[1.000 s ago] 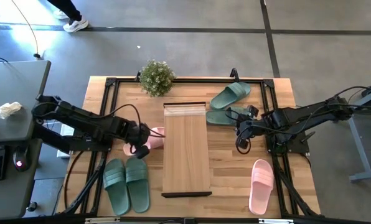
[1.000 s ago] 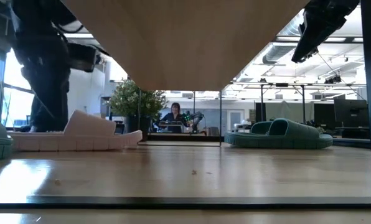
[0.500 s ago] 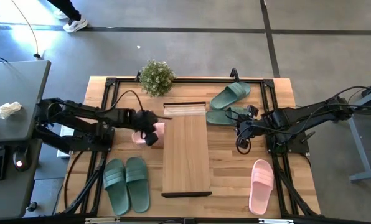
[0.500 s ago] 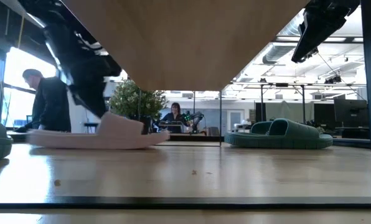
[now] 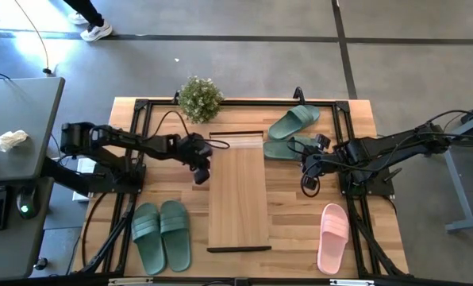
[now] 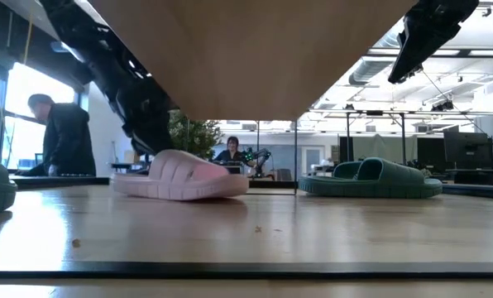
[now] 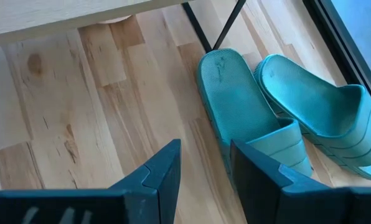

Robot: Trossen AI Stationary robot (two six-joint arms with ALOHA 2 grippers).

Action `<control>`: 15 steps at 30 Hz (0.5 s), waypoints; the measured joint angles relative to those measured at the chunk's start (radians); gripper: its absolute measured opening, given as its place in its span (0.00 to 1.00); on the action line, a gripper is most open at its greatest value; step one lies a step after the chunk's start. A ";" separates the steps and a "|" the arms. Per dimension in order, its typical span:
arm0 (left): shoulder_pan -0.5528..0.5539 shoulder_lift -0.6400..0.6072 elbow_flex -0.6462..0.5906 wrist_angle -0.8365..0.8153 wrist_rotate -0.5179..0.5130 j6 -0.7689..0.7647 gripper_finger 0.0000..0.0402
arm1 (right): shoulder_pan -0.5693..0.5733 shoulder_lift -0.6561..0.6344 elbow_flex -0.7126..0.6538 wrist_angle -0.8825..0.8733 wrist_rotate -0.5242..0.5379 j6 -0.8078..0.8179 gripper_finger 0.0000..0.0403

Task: Pick and place slides into the shelf
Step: Put the left pink slide under the shelf

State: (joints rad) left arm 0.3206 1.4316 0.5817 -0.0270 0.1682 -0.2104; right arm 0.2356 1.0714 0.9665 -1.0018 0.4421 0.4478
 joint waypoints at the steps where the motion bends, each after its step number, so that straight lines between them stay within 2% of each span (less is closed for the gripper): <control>1: 0.000 0.000 0.002 -0.003 0.005 0.001 0.00 | 0.000 0.000 0.000 0.000 0.000 0.001 0.32; 6: 0.000 -0.060 0.019 -0.049 -0.009 -0.003 0.00 | 0.000 0.000 0.000 0.000 0.000 0.007 0.32; 15: 0.000 -0.262 0.051 -0.442 -0.236 0.050 0.00 | 0.000 0.000 0.000 0.001 -0.007 0.023 0.32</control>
State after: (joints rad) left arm 0.3206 1.1699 0.6332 -0.4689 -0.0679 -0.1602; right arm 0.2356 1.0714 0.9665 -1.0011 0.4347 0.4713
